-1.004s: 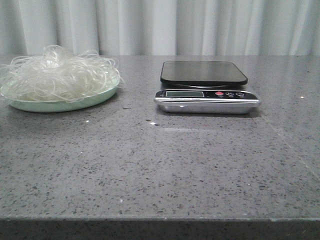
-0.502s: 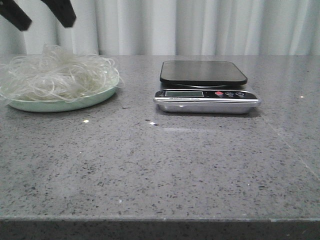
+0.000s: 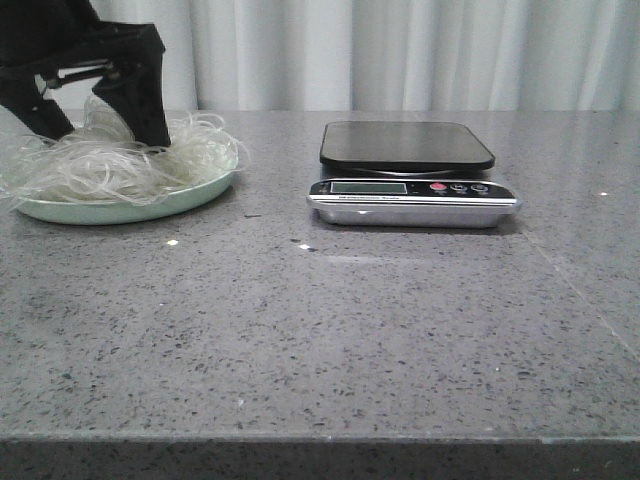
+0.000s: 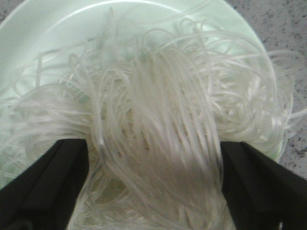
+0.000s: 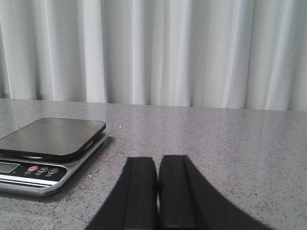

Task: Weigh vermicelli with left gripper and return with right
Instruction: 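Lower the left gripper onto the vermicelli pile and close on it, then lift the vermicelli with the left gripper and release it onto the scale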

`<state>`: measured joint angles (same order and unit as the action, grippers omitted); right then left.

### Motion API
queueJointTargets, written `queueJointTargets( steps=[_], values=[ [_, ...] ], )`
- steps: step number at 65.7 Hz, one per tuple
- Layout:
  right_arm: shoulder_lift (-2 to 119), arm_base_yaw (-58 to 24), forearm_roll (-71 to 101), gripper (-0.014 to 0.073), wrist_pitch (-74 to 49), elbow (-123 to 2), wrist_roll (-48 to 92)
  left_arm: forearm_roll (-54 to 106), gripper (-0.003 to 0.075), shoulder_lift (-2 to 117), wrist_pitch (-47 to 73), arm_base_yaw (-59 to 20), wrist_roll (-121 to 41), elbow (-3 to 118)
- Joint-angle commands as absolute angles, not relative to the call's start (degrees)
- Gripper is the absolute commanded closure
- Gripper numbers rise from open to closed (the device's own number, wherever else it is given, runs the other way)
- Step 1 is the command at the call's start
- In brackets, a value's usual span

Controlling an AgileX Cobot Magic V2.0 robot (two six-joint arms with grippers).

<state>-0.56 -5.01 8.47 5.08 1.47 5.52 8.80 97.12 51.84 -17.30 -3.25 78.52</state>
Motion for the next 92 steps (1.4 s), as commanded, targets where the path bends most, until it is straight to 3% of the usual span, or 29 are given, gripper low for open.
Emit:
queueJointTargets(
  steps=[1, 9, 16, 27, 58, 92],
  values=[
    [-1.5, -4.7, 8.3, 0.0412, 9.4, 1.1, 5.9, 8.2, 0.0283, 96.5, 52.9, -17.2, -3.1, 79.9],
    [-1.5, -4.7, 8.3, 0.0412, 9.4, 1.1, 5.9, 8.2, 0.0607, 96.6, 52.8, -17.2, -3.1, 80.8],
    [-1.5, -4.7, 8.3, 0.0412, 9.4, 1.1, 5.9, 9.5, 0.0547, 96.6, 53.6, -17.5, -3.1, 84.1],
    [-1.5, -4.7, 8.3, 0.0412, 9.4, 1.1, 5.9, 11.3, 0.0594, 96.5, 56.8, -20.2, -3.2, 94.8],
    [-1.5, -4.7, 8.3, 0.0412, 9.4, 1.1, 5.9, 10.9, 0.0594, 107.2, 60.4, -32.6, -6.1, 120.5],
    [-1.5, -4.7, 8.3, 0.0412, 9.4, 1.1, 5.9, 11.0, 0.0582, 122.1, 60.1, -37.2, -6.1, 130.7]
  ],
)
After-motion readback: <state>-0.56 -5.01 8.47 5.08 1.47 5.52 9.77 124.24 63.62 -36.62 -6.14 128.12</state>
